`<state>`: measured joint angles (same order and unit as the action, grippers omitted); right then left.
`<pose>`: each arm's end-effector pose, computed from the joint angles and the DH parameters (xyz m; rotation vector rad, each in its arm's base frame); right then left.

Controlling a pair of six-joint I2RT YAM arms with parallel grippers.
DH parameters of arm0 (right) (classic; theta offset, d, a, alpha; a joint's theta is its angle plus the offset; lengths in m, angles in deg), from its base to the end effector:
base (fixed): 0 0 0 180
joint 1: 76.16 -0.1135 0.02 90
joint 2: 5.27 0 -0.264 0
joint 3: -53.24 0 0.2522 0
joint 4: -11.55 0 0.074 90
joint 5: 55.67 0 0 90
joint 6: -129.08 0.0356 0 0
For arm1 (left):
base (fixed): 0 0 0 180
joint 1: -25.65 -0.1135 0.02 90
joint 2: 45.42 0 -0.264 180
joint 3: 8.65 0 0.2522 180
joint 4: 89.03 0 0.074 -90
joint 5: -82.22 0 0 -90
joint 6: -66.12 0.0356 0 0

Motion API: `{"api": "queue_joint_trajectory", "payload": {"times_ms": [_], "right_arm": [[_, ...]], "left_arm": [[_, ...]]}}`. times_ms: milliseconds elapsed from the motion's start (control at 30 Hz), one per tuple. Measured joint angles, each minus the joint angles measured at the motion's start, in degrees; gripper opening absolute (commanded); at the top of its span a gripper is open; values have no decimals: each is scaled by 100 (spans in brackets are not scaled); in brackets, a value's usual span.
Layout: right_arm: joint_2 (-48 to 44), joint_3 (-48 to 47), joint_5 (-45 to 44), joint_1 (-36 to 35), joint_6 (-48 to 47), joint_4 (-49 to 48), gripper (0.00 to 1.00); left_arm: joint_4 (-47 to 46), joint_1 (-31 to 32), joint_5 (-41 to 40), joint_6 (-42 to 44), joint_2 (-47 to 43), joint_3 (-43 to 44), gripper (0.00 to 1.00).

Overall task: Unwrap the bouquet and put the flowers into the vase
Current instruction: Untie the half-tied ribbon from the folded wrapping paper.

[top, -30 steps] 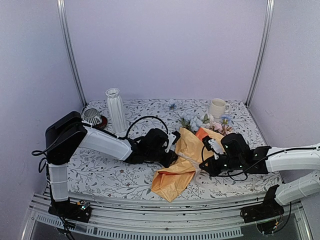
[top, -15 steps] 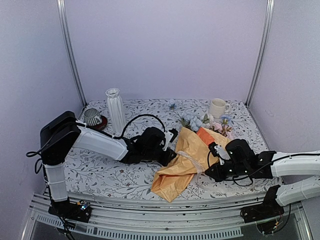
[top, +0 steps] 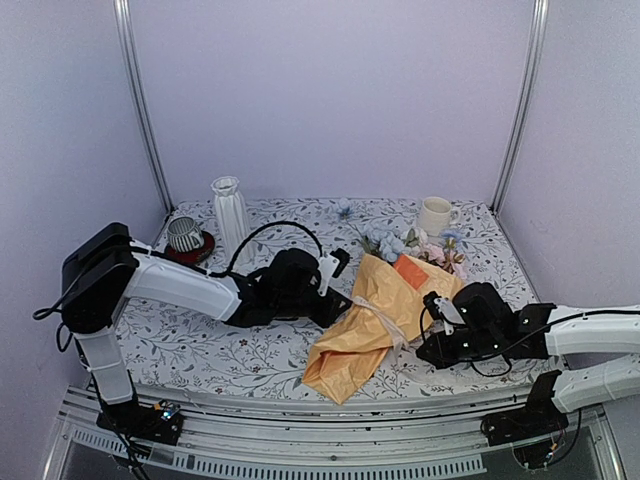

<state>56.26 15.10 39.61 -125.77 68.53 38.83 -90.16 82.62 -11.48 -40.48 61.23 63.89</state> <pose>0.1239 0.1506 0.1608 -0.4945 2.5383 0.6801 0.2180 -0.3310 0.1654 0.7304 2.0997 -0.6655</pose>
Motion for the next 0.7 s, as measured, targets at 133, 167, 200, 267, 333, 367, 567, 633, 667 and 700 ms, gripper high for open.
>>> {"api": "queue_joint_trajectory", "payload": {"times_ms": [133,167,200,267,333,367,567,633,667,700], "right_arm": [[-136,-227,-4,0,-114,35,12],[-162,-313,-7,0,-166,22,12],[-175,-400,-4,0,-216,-2,12],[-175,-544,-2,0,-313,-87,12],[-120,-673,2,0,-396,-175,13],[-46,-754,4,0,-448,-234,14],[651,-1220,61,0,-723,-461,18],[892,-1381,61,0,-815,-479,18],[1012,-1475,59,0,-855,-485,18],[1134,-1574,55,0,-892,-490,18]], "left_arm": [[-83,2,22,11,-28,-48,33],[-92,2,24,13,-28,-59,33],[-94,2,24,22,-28,-66,33],[-96,2,37,44,-28,-68,34],[-144,7,105,81,-31,-76,36],[-168,17,136,103,-35,-87,36],[-247,107,205,262,-260,-229,38],[-262,127,195,291,-328,-240,38],[-284,131,192,306,-356,-245,38],[-297,133,186,310,-378,-247,37]]}}
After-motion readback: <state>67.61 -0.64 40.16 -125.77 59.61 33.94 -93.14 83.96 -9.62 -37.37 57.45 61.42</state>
